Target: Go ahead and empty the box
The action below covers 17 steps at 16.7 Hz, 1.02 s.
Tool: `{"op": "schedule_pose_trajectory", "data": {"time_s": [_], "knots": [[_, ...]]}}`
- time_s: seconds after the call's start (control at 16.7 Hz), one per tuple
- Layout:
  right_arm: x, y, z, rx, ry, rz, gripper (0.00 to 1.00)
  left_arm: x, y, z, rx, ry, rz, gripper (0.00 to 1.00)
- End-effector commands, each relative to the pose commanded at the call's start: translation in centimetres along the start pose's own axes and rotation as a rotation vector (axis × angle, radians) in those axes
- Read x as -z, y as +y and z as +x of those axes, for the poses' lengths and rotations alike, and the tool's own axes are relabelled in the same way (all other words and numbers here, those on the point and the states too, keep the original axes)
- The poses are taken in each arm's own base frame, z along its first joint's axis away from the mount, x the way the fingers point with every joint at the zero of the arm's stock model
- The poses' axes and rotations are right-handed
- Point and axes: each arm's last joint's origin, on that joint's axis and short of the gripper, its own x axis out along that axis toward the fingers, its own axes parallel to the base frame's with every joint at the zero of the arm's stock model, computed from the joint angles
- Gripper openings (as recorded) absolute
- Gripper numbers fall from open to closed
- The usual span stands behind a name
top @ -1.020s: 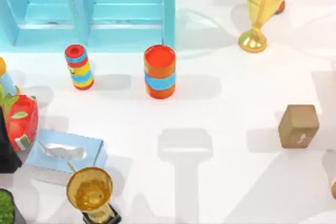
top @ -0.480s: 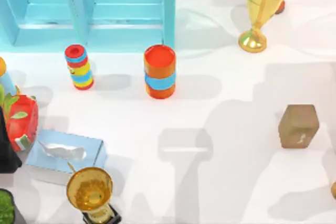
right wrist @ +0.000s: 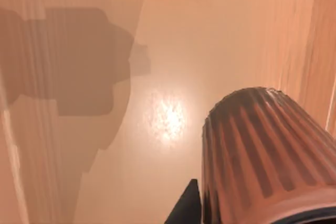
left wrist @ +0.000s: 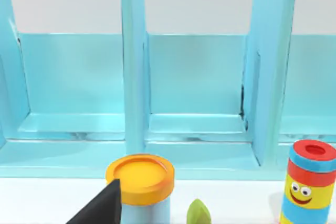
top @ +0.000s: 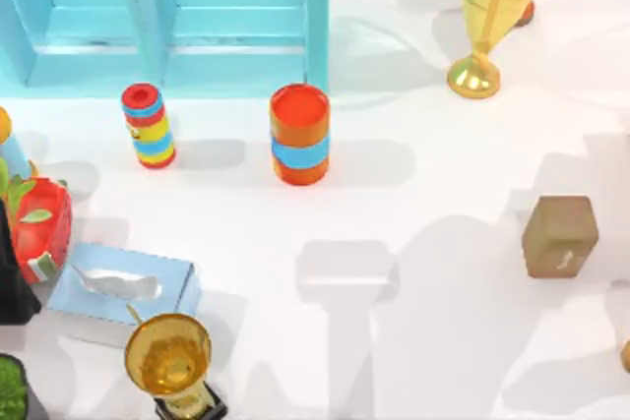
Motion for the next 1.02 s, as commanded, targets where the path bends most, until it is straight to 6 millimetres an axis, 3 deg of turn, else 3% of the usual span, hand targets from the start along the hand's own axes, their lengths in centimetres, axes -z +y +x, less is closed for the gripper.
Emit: {"op": "schedule_pose_trajectory", "data": {"time_s": [0.3,0.48,0.6,0.78,0.9,1.02], "knots": [[-0.1,0.1,0.3,-0.005,0.009,0.000,0.00,0.0,0.0,0.0,0.000,0.000,0.000,1.00],[-1.0,2.3,0.9,-0.010,0.021,0.003,0.00,0.0,0.0,0.0,0.000,0.000,0.000,1.00],[-1.9,5.7,1.7,-0.011,0.031,0.005,0.00,0.0,0.0,0.0,0.000,0.000,0.000,1.00],[-2.6,13.6,3.1,-0.004,0.043,0.013,0.00,0.0,0.0,0.0,0.000,0.000,0.000,1.00],[-1.9,19.5,4.2,0.003,0.048,0.014,0.00,0.0,0.0,0.0,0.000,0.000,0.000,1.00],[0.1,25.6,5.4,0.011,0.049,0.002,0.00,0.0,0.0,0.0,0.000,0.000,0.000,1.00]]}}
